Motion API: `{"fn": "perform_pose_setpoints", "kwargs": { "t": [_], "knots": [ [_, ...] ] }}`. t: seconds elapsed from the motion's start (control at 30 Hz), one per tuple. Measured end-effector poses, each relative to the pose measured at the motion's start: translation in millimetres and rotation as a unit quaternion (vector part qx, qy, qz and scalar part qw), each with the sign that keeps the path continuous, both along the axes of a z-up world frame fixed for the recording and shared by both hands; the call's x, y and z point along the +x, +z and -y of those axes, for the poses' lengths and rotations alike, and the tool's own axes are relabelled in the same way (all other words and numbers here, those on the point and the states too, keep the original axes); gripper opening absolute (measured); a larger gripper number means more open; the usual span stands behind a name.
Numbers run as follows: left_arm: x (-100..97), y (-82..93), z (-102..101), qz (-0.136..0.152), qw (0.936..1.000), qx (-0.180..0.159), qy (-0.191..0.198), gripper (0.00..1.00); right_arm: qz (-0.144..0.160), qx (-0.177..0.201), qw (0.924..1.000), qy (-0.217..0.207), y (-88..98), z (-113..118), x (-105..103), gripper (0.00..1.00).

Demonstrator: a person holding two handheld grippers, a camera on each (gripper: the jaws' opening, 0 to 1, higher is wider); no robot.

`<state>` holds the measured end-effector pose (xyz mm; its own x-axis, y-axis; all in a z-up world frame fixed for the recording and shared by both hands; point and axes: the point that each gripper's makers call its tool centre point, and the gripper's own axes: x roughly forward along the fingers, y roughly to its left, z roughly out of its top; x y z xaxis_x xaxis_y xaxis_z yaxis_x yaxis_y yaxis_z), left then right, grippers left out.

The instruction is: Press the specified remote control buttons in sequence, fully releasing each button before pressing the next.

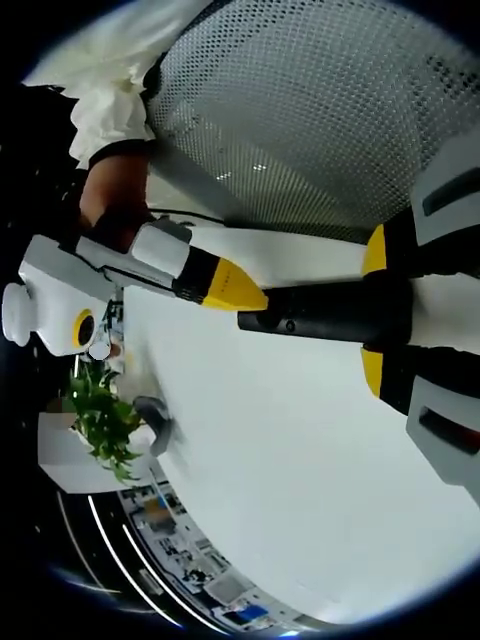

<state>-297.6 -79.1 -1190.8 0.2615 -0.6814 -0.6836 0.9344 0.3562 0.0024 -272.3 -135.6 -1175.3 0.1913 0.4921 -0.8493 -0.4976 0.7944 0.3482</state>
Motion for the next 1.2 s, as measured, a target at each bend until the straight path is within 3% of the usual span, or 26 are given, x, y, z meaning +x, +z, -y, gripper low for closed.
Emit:
{"fn": "perform_pose_setpoints", "kwargs": {
  "t": [0.17, 0.37, 1.2],
  "knots": [
    [-1.8, -0.2, 0.8, -0.001, 1.0000, 0.000, -0.005, 0.24, 0.012, 0.003, 0.9999, 0.006, 0.3, -2.8, 2.8, 0.00],
    [-2.4, -0.4, 1.7, -0.002, 1.0000, -0.001, -0.009, 0.25, 0.015, -0.023, 0.9992, 0.030, -7.9, -3.0, -0.2, 0.00],
    [-1.9, -0.5, 2.3, -0.002, 1.0000, -0.003, -0.008, 0.25, 0.027, -0.014, 0.9992, 0.026, -8.1, -2.6, 2.3, 0.00]
  ]
}}
